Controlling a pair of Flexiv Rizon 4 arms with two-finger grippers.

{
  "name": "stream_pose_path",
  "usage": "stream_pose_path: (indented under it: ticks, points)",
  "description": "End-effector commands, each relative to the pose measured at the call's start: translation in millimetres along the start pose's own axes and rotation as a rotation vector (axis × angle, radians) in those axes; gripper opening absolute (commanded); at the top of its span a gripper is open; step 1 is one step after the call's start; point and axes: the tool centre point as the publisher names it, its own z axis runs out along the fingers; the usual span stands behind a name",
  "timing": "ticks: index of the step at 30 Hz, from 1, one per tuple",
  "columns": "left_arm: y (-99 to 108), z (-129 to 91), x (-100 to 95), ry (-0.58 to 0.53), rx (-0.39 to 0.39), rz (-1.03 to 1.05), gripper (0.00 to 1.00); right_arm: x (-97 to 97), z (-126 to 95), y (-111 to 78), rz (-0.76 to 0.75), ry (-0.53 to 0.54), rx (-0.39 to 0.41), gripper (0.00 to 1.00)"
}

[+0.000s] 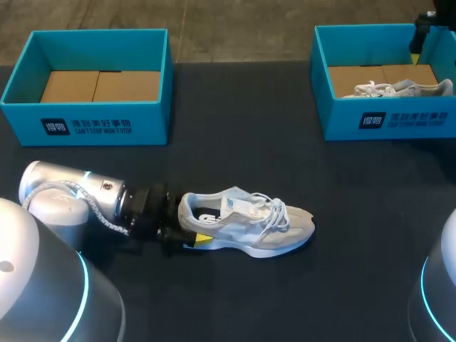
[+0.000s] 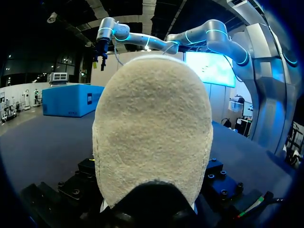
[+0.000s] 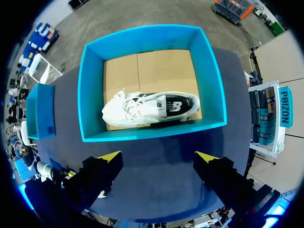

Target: Take the shoe out of the shoebox, open the shoe tongue, remove and reinsert the insole, then place the shoe into the shoebox

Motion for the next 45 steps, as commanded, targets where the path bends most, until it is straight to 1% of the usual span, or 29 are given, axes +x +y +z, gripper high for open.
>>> stream_pose_path:
  ticks: [1,4,6,7,8,9,10,12,13,15,16,17,18,20,37,40,44,45]
  points:
    - [3,1,-0.1,0.002,-0.003,-0.001,0.0,5.2,-3,-1.4,0.001,-0.005,-0.004,1.0]
    - [3,1,-0.1,0.002,-0.003,-0.001,0.0,26.5,-9,-5.8,-0.008,-0.01,-0.018,1.0]
    - [3,1,-0.1,0.002,-0.003,-0.001,0.0,40.4,-11,-10.7,0.003,0.001,-0.013,1.0]
    - [3,1,-0.1,0.002,-0.003,-0.001,0.0,49.9,-11,-14.6,0.024,-0.015,-0.007,1.0]
    - [3,1,-0.1,0.002,-0.003,-0.001,0.0,54.5,-11,-16.7,0.029,-0.012,-0.003,1.0]
    - [3,1,-0.1,0.002,-0.003,-0.001,0.0,64.1,-14,-22.5,0.032,0.001,-0.029,1.0]
    - [3,1,-0.1,0.002,-0.003,-0.001,0.0,68.1,-15,-25.4,0.034,0.02,-0.037,1.0]
    - [3,1,-0.1,0.002,-0.003,-0.001,0.0,83.7,-18,-36.4,0.053,0.015,-0.053,1.0]
    - [3,1,-0.1,0.002,-0.003,-0.001,0.0,90.6,-19,-42.0,0.055,0.027,-0.059,1.0]
    - [3,1,-0.1,0.002,-0.003,-0.001,0.0,102.6,-18,-52.8,0.098,0.011,-0.056,1.0]
    - [3,1,-0.1,0.002,-0.003,-0.001,0.0,107.4,-18,-57.8,0.099,0.026,-0.065,1.0]
    - [3,1,-0.1,0.002,-0.003,-0.001,0.0,115.4,-17,-67.5,0.124,0.047,-0.069,1.0]
    - [3,1,-0.1,0.002,-0.003,-0.001,0.0,120.7,-13,-74.3,0.152,0.043,-0.062,1.0]
    - [3,1,-0.1,0.002,-0.003,-0.001,0.0,127.9,-7,-84.8,0.176,0.1,-0.05,1.0]
    - [3,1,-0.1,0.002,-0.003,-0.001,0.0,127.9,-7,-84.8,0.176,0.1,-0.05,1.0]
    - [3,1,-0.1,0.002,-0.003,-0.001,0.0,152.7,3,-94.2,0.207,0.071,-0.026,1.0]
    - [3,1,-0.1,0.002,-0.003,-0.001,0.0,188.2,10,-105.8,0.172,0.061,0.002,1.0]
    - [3,1,-0.1,0.002,-0.003,-0.001,0.0,196.5,12,-108.6,0.16,0.078,-0.001,1.0]
